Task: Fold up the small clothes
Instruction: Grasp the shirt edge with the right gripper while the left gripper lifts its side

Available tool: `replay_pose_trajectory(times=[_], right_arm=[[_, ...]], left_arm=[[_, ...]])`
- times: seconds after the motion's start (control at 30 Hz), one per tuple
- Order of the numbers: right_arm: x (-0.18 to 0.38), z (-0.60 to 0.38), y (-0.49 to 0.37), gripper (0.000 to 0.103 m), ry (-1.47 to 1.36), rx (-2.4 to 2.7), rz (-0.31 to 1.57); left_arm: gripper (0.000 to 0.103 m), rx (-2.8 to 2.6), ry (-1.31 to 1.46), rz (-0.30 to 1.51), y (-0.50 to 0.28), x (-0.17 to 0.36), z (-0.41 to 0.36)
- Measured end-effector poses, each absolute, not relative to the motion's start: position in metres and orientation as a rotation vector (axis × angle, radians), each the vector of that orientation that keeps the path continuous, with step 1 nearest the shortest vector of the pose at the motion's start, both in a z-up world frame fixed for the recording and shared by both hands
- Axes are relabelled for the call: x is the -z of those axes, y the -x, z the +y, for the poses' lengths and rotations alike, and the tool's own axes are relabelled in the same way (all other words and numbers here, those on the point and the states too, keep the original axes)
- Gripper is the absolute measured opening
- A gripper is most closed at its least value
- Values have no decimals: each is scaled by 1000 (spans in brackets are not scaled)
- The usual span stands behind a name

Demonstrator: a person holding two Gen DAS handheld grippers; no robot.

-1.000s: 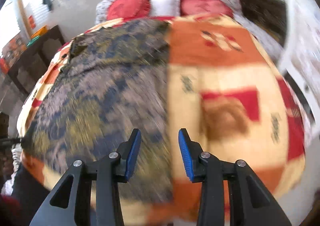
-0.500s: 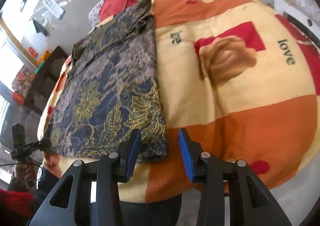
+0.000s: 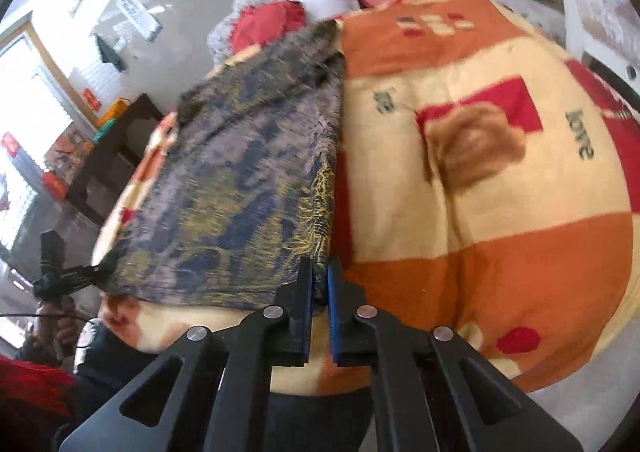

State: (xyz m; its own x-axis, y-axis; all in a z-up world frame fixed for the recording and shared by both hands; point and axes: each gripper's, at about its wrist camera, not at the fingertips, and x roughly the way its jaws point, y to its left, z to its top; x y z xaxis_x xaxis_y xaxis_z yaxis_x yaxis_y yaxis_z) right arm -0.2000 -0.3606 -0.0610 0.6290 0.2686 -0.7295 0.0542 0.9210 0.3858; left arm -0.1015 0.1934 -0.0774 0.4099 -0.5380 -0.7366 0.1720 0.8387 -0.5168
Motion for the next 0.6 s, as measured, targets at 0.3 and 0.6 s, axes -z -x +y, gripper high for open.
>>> replay_pose_trajectory(times=[0.3, 0.6], right_arm=[[-31, -341, 226, 19, -377, -229, 733], [-87, -347, 259, 19, -413, -267, 625]], left_arm=[[5, 565, 443, 894, 138, 8, 223], [5, 675, 439, 761, 169, -41, 245]])
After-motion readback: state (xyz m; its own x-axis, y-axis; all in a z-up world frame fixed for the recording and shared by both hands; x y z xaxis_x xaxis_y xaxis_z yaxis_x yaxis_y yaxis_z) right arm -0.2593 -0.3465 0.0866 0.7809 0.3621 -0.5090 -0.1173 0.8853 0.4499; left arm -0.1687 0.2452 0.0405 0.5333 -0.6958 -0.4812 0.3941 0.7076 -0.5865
